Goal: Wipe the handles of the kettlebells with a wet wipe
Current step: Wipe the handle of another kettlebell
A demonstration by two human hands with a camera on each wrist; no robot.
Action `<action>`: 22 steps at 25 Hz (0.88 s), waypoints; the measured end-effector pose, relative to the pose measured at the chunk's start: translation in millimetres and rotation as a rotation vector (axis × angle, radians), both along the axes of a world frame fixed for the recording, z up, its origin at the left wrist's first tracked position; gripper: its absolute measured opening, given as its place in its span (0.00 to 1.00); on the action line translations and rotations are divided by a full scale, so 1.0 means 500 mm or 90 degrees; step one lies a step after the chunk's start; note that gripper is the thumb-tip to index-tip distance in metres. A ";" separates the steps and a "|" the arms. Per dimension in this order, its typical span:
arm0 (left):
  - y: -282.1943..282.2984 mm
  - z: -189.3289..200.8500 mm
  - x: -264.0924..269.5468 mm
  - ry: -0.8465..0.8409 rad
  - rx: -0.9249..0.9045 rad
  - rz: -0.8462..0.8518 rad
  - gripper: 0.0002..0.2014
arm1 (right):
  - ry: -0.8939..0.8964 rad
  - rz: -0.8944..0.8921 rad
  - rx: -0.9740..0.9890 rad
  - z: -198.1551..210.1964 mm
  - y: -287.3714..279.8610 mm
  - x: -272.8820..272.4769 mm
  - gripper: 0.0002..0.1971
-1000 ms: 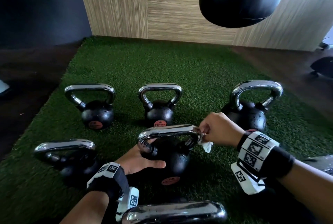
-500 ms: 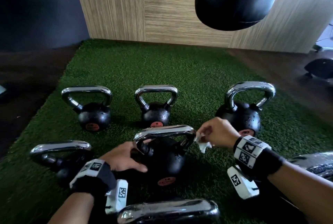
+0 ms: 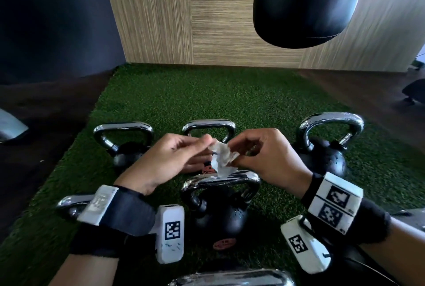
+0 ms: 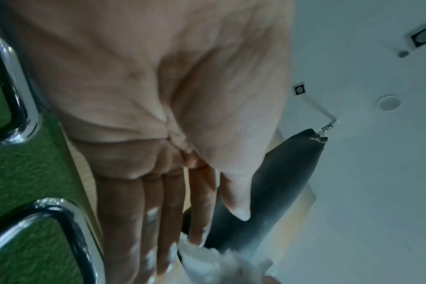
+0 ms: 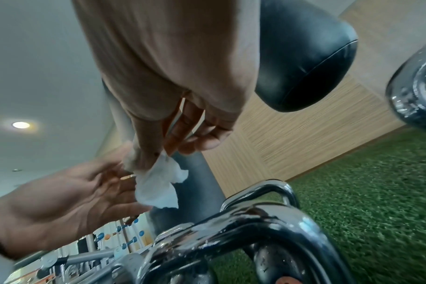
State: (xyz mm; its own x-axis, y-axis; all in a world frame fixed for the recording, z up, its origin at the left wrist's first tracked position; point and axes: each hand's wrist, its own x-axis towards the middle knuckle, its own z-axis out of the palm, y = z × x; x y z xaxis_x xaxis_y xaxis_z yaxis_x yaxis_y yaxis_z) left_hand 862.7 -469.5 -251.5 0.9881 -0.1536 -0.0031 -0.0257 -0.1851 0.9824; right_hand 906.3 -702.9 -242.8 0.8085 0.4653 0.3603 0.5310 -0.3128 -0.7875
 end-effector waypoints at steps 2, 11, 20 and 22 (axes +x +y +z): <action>-0.028 -0.005 0.001 0.015 -0.010 -0.019 0.22 | -0.023 -0.011 0.021 -0.004 0.017 -0.007 0.12; -0.012 -0.022 0.003 -0.148 0.083 0.055 0.17 | -0.060 -0.051 -0.087 -0.073 -0.042 0.051 0.30; -0.060 -0.099 -0.013 -0.305 0.337 0.091 0.17 | 0.380 -0.029 -0.075 -0.318 -0.073 0.055 0.31; -0.037 -0.107 -0.026 -0.318 0.334 0.129 0.16 | 0.387 -0.058 -0.048 -0.342 -0.072 0.054 0.34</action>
